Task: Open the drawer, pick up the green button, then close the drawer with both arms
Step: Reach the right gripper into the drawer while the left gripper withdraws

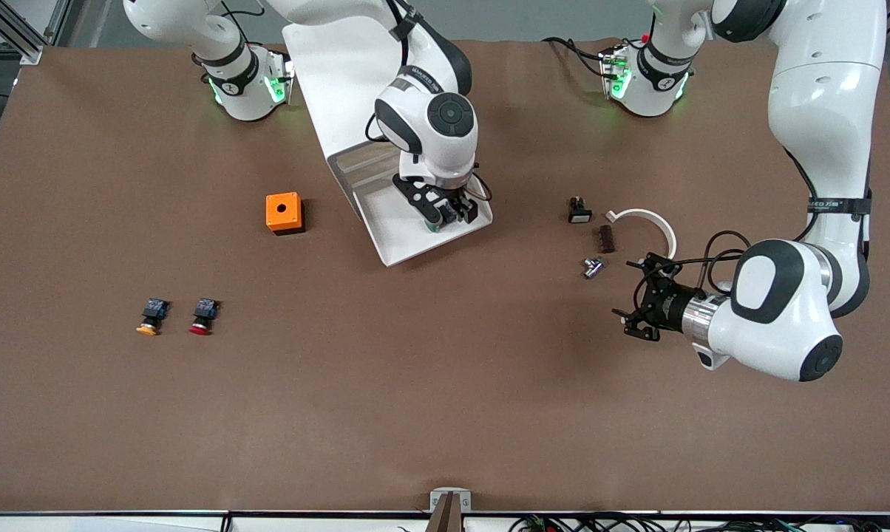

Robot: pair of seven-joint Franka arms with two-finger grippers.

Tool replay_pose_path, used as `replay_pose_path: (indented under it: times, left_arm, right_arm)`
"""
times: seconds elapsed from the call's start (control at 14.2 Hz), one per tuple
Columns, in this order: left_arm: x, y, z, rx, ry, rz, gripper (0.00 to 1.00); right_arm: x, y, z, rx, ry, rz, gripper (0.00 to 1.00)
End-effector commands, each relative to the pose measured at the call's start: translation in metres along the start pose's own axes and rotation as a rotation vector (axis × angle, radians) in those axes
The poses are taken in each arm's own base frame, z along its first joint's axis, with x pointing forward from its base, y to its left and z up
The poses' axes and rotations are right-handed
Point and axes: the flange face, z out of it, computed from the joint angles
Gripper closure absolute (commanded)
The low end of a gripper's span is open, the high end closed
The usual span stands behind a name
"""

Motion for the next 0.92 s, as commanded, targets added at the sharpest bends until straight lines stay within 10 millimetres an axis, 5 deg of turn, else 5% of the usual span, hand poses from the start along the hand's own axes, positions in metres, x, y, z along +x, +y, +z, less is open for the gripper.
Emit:
replay_pose_path:
  times: [0.0, 0.49, 0.63, 0.85]
  left_arm:
    - [-0.013, -0.008, -0.011, -0.026, 0.055, 0.052, 0.0]
    - [-0.036, 0.003, -0.012, -0.113, 0.07, 0.114, 0.0]
    - [-0.035, 0.004, -0.012, -0.115, 0.078, 0.219, 0.0]
    - [-0.032, 0.004, -0.013, -0.12, 0.085, 0.257, 0.0]
  right_arm:
    - [-0.001, -0.007, 0.001, 0.007, 0.016, 0.016, 0.0]
    - [0.007, -0.01, 0.001, 0.006, 0.015, 0.029, 0.03]
    - [0.008, -0.01, 0.0, 0.007, 0.013, 0.029, 0.24]
    - [0.006, -0.01, 0.001, 0.005, 0.013, 0.028, 0.92]
